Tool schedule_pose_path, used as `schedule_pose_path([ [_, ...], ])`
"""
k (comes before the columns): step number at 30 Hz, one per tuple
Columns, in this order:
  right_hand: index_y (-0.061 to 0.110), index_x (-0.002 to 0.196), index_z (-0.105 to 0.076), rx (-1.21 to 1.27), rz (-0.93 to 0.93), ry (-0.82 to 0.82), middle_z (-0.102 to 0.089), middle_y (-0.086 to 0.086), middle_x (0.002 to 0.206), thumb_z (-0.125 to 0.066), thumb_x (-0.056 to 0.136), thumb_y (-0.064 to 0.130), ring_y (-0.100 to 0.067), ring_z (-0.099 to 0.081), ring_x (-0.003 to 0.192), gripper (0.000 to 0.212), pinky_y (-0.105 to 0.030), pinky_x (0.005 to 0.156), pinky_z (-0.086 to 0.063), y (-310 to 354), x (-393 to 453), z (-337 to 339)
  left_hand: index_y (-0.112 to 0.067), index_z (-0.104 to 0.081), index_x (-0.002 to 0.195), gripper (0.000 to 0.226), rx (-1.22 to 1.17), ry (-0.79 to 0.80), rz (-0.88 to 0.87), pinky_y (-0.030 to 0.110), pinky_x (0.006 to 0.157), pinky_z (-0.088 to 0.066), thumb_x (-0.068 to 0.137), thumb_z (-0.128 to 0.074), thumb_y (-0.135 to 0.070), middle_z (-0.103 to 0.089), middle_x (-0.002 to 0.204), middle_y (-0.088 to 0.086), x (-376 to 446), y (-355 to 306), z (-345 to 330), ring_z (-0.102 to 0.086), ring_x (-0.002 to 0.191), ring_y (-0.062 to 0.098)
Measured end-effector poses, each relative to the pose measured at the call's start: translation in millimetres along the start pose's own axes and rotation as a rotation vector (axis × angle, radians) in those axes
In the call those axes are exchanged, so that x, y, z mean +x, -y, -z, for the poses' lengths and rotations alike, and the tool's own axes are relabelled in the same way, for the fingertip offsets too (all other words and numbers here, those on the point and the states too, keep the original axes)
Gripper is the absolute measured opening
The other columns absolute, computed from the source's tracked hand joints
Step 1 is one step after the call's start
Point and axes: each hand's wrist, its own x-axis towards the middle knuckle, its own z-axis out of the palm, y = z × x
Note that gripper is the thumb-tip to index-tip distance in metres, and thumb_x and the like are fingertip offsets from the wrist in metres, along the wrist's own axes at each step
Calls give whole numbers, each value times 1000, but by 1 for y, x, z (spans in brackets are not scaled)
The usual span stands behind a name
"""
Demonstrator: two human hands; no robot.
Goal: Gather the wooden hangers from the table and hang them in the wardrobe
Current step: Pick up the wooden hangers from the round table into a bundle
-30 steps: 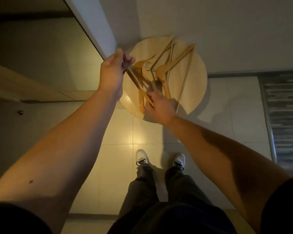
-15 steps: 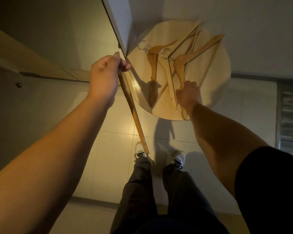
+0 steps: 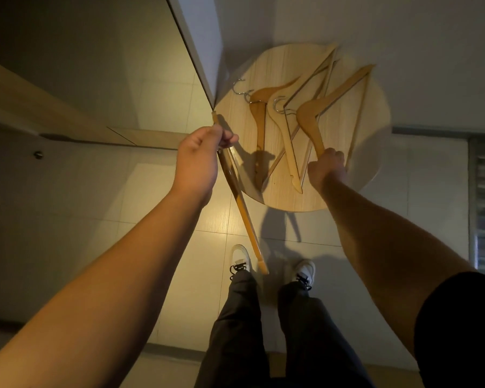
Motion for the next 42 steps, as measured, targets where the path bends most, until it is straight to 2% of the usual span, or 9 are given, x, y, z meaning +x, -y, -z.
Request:
schedule_pose_path([
  [3, 12, 114, -55, 220, 60, -132, -55, -11, 109, -53, 91, 28, -25, -58, 100, 28, -36, 88, -53, -7, -18, 15, -18, -68, 77, 30, -47, -31, 16, 20, 85, -46, 99, -48, -16, -70, 75, -5, -2, -13, -10, -67, 91, 16],
  [6, 19, 108, -57, 345, 171, -205, -61, -2, 92, -45, 95, 41, -19, -63, 82, 28, -39, 76, -58, -11, -48, 32, -16, -69, 78, 30, -59, -18, 1, 21, 87, -47, 99, -47, -16, -70, 82, 1, -3, -26, -19, -66, 89, 15],
  [10, 15, 109, -58, 369, 468, -167, -61, -1, 81, -45, 97, 32, -14, -60, 67, 25, -29, 61, -56, -6, -98, 55, -13, -71, 86, 26, -81, -2, -20, 22, 88, -50, 99, -49, -17, -72, 86, 2, -6, -41, -31, -68, 90, 14],
  [13, 11, 107, -61, 389, 526, -125, -62, -4, 82, -45, 98, 26, -15, -60, 67, 24, -23, 57, -50, 1, -119, 61, -14, -71, 84, 26, -135, -3, -32, 29, 96, -50, 99, -50, -16, -73, 87, 2, -12, -52, -38, -69, 95, 19],
  [18, 11, 100, -61, 323, 513, 12, -60, -8, 76, -41, 101, 27, -11, -53, 59, 25, -9, 54, -43, 14, -130, 65, -26, -77, 75, 25, -124, 35, -21, 53, 113, -33, 85, -57, -35, -75, 100, 4, -13, -62, -39, -63, 115, 27],
  [24, 14, 102, -61, 231, 522, 146, -57, 1, 77, -36, 102, 33, -5, -50, 60, 31, -6, 49, -41, 23, -118, 51, -23, -74, 78, 20, -147, 26, -53, 52, 111, -38, 91, -59, -27, -71, 95, 3, -6, -60, -31, -63, 111, 28],
  [30, 11, 103, -63, 128, 482, 152, -52, 0, 92, -31, 102, 38, -8, -48, 78, 41, -14, 59, -31, 39, -81, 34, -9, -72, 90, 23, -82, 27, -112, 43, 109, -43, 98, -51, -16, -73, 91, 1, 8, -42, -12, -67, 100, 16],
  [35, 19, 112, -63, -53, 333, 25, -62, -4, 109, -38, 94, 45, -23, -62, 99, 41, -38, 87, -53, 34, -11, 3, 0, -70, 103, 31, -37, 6, -143, 32, 99, -48, 99, -48, -21, -72, 105, 11, 18, -27, 3, -65, 110, 20],
  [42, 7, 122, -50, -239, 234, -10, -60, -14, 117, -58, 88, 26, -31, -62, 103, 40, -40, 85, -56, 34, 24, -41, -20, -73, 89, 24, -62, 16, -159, 36, 103, -46, 99, -50, -18, -73, 94, -2, 18, -11, 12, -65, 110, 24],
])
